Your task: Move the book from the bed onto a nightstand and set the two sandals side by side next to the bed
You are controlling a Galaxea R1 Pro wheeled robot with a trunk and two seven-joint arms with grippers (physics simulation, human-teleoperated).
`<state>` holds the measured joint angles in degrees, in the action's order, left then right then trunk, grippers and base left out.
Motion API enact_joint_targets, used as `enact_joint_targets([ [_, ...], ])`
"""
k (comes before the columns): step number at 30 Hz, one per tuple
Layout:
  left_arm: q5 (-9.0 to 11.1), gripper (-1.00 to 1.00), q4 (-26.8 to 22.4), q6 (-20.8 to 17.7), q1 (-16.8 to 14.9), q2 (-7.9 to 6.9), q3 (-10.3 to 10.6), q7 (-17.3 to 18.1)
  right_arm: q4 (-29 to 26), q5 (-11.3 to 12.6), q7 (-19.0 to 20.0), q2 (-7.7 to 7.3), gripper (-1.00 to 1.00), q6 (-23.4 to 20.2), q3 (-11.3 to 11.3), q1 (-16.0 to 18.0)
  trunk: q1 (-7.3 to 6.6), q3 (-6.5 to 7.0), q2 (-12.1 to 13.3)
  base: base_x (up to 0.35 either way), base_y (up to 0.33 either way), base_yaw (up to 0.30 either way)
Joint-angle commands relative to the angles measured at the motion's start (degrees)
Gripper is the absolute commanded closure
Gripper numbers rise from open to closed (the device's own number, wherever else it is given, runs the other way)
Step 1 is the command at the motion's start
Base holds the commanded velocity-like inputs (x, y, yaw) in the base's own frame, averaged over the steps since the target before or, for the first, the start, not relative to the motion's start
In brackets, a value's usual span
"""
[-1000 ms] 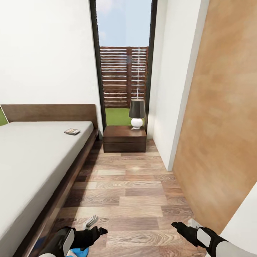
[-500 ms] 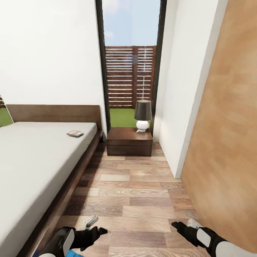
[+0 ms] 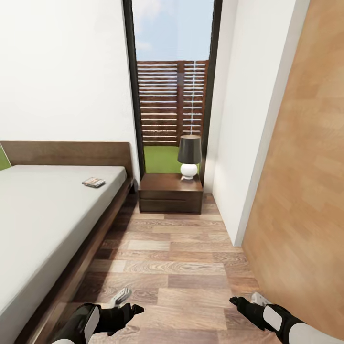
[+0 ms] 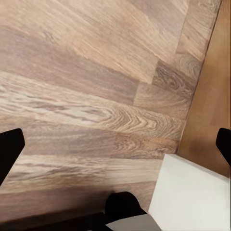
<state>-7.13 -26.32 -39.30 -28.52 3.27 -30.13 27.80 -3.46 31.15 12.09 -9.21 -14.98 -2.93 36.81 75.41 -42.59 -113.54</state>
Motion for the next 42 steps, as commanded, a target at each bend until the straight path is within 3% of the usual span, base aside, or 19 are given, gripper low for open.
enact_joint_targets([
  [1, -0.61, -1.00, -0.13, -0.33, -0.04, 0.07, -0.45, 0.42, -0.06, -0.04, 0.13, -0.02, -1.00, -0.31, -0.30, 0.01, 0.02, -0.06, -0.03, 0.219, -0.181, 0.001],
  [18, -0.61, -1.00, -0.13, -0.33, -0.04, -0.05, -0.45, 0.42, -0.06, -0.04, 0.13, -0.02, -1.00, -0.32, -0.29, 0.01, 0.02, -0.06, -0.03, 0.207, -0.166, 0.000],
  [42, -0.61, -1.00, -0.13, -0.42, -0.04, -0.36, -0.58, 0.59, -0.06, -0.04, 0.08, -0.02, -1.00, -0.29, -0.32, 0.01, 0.02, -0.06, -0.03, 0.223, -0.013, 0.000],
])
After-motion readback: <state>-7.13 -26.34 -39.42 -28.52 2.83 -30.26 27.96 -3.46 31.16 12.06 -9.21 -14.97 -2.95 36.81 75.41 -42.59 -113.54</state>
